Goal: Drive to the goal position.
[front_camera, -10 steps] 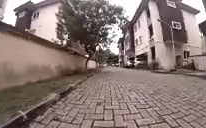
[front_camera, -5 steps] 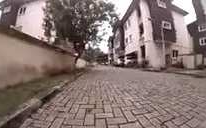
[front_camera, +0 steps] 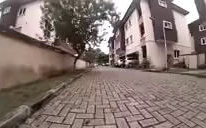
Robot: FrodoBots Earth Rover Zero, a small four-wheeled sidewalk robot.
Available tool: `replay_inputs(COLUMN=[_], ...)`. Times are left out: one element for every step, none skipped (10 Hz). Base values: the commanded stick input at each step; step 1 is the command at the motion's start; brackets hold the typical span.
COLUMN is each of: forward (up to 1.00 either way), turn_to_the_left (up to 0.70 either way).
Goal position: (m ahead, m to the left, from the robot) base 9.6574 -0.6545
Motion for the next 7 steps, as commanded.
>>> replay_inputs(forward=[0.50, 0.50, 0.50, 0.50, 0.50, 0.50, 0.50], turn_to_the_left=[0.00, 0.00, 0.00, 0.00, 0.00, 0.00, 0.00])
